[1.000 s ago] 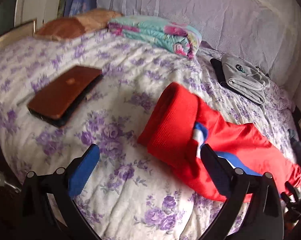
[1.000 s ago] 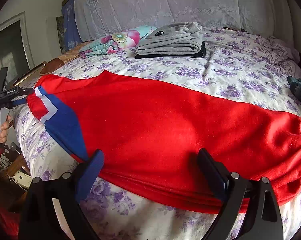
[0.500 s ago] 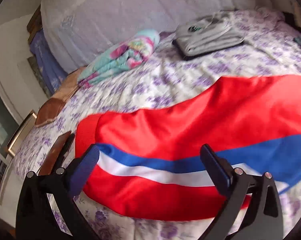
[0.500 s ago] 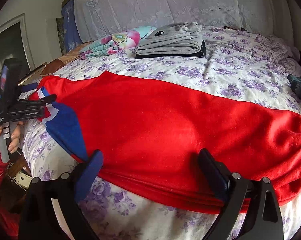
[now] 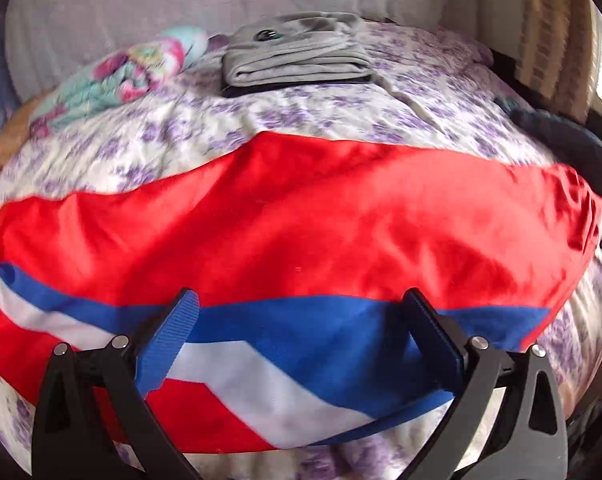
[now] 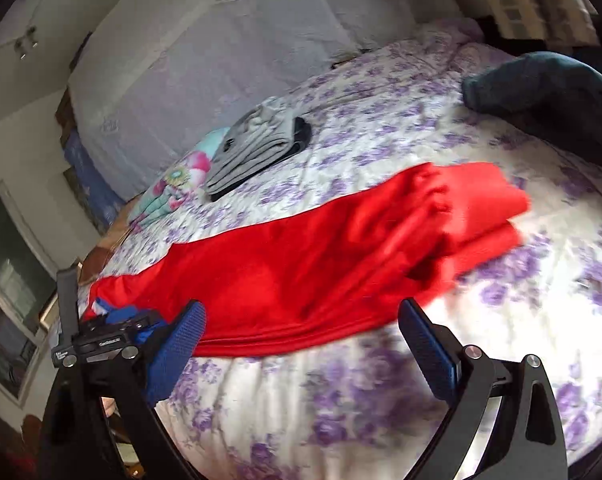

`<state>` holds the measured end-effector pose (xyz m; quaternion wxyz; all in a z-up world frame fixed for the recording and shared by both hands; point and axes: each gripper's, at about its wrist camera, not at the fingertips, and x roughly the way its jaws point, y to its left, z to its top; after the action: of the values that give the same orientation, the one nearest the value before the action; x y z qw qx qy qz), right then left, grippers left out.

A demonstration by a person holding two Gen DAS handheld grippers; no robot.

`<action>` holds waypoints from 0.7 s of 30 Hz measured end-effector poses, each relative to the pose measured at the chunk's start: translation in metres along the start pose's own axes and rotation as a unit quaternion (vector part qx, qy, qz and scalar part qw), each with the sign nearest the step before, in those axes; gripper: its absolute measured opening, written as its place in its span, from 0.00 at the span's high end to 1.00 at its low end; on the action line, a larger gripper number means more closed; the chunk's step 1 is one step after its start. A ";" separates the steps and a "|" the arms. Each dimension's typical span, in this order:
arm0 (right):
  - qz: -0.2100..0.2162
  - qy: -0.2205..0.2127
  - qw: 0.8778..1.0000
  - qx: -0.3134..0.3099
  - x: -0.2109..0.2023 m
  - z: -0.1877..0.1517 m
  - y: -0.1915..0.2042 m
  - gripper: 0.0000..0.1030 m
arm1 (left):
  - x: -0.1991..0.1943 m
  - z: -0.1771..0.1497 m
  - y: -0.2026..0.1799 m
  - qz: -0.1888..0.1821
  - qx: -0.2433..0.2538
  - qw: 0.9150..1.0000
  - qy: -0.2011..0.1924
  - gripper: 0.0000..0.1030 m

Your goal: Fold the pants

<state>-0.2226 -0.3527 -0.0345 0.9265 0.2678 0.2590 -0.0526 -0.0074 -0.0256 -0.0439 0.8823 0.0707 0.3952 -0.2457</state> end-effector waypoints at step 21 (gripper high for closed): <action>0.005 -0.074 0.994 0.084 0.019 0.049 -0.036 0.75 | 0.006 -0.008 -0.005 0.001 0.027 1.000 -0.013 0.05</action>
<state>-0.1923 -0.4079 -0.0256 0.9177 0.3412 0.1829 -0.0893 -0.0114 -0.0297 -0.0530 0.8854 0.0919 0.3768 -0.2561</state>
